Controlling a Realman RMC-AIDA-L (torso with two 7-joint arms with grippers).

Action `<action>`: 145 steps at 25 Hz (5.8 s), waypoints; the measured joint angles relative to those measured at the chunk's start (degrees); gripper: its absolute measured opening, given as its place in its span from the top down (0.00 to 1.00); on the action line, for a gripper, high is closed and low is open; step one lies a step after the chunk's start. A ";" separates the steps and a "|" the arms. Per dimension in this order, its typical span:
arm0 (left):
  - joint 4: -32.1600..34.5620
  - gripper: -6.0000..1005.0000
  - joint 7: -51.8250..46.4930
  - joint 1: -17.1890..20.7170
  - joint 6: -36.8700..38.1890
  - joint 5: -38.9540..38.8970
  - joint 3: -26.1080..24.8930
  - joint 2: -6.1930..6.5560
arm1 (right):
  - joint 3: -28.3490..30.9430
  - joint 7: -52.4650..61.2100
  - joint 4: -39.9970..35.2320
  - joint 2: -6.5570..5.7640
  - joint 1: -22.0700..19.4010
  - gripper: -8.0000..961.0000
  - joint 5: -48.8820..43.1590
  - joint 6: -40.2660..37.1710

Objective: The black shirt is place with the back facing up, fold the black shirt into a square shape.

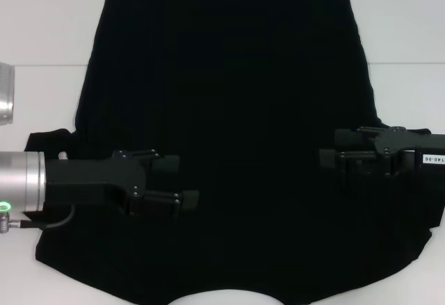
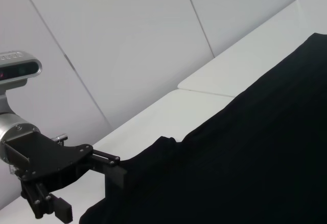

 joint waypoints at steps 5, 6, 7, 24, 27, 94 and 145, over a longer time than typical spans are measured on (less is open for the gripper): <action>0.00 0.08 -0.01 0.00 0.00 0.00 0.05 0.00 | 0.00 -0.04 0.00 0.00 0.21 0.06 0.00 0.04; 0.00 0.08 -0.03 0.00 0.00 -0.01 0.06 0.00 | 0.00 -0.04 -0.01 0.00 0.25 0.06 0.00 0.07; 0.01 0.08 -0.05 0.00 -0.01 -0.02 0.07 0.00 | 0.00 -0.04 -0.01 0.00 0.29 0.06 0.00 0.10; 6.70 0.08 -35.20 0.23 -9.50 13.33 -6.82 2.48 | 0.37 -0.79 0.02 0.16 1.79 0.06 0.28 3.16; 8.42 0.08 -38.71 0.38 -9.57 17.01 -10.88 3.34 | 0.50 -0.92 0.06 0.27 1.99 0.06 0.28 3.70; 6.81 0.97 -44.41 1.37 -25.94 26.40 -15.32 5.05 | 1.87 -0.71 -0.11 0.19 1.81 0.06 1.20 4.71; -2.07 0.97 -31.99 -1.43 -12.74 -0.47 -12.87 3.87 | 2.07 -1.14 -0.01 0.61 1.64 0.06 1.94 4.80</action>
